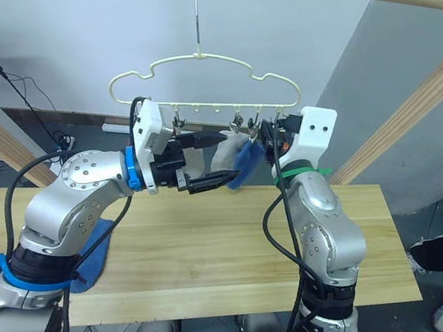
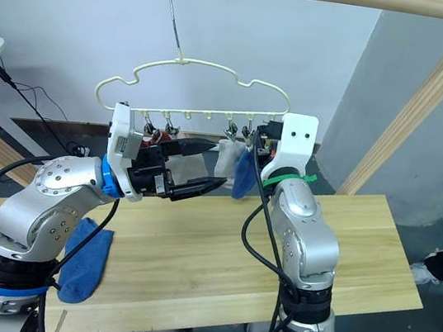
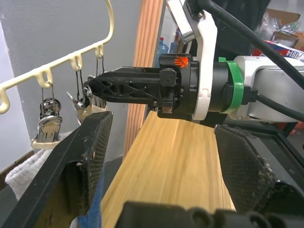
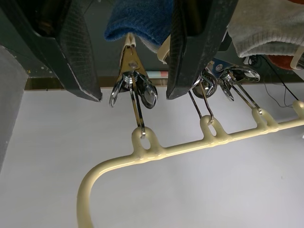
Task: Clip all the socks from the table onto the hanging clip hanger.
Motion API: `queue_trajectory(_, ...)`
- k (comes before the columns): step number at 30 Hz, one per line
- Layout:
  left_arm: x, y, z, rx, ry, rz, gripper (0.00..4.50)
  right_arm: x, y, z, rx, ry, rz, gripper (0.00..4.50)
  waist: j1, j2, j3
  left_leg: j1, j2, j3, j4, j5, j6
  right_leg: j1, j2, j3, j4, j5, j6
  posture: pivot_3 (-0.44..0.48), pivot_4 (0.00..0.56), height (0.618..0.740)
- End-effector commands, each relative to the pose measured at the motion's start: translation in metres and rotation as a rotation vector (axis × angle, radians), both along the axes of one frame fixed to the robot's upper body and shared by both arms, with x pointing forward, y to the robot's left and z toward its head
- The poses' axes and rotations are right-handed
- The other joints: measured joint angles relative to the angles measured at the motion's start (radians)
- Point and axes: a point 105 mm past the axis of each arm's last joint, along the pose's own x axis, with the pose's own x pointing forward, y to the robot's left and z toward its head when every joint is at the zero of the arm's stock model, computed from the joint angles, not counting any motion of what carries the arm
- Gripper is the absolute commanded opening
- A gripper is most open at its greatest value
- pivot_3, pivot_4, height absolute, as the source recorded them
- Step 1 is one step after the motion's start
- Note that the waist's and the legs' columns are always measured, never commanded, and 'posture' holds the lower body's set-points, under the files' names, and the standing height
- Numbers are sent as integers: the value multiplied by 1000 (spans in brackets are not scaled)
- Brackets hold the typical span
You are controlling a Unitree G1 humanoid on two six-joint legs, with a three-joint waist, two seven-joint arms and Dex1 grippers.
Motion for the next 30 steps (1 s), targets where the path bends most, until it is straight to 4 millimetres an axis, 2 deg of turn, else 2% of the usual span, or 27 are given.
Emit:
queue_trajectory(1,-3,-2,6,4,-37,-16,3782,-6,12,18,57,-65,29,2237,0,0,0,0,0,0,0,0,0,0,0,0,0,0,0,-227,238,740)
queue_trajectory(15,-3,-3,4,7,-36,-18,3782,-2,9,17,68,-73,-7,2237,0,0,0,0,0,0,0,0,0,0,0,0,0,0,0,-228,239,740)
queue_trajectory(26,-3,-2,3,10,-39,-18,3782,-3,14,18,81,-73,24,2237,0,0,0,0,0,0,0,0,0,0,0,0,0,0,0,-229,237,740)
queue_trajectory(29,-3,-2,3,11,-38,-17,3782,-4,15,18,82,-74,33,1595,0,0,0,0,0,0,0,0,0,0,0,0,0,0,0,-229,237,740)
queue_trajectory(30,-3,-2,3,11,-38,-17,3782,-4,16,18,83,-73,36,1228,0,0,0,0,0,0,0,0,0,0,0,0,0,0,0,-229,237,740)
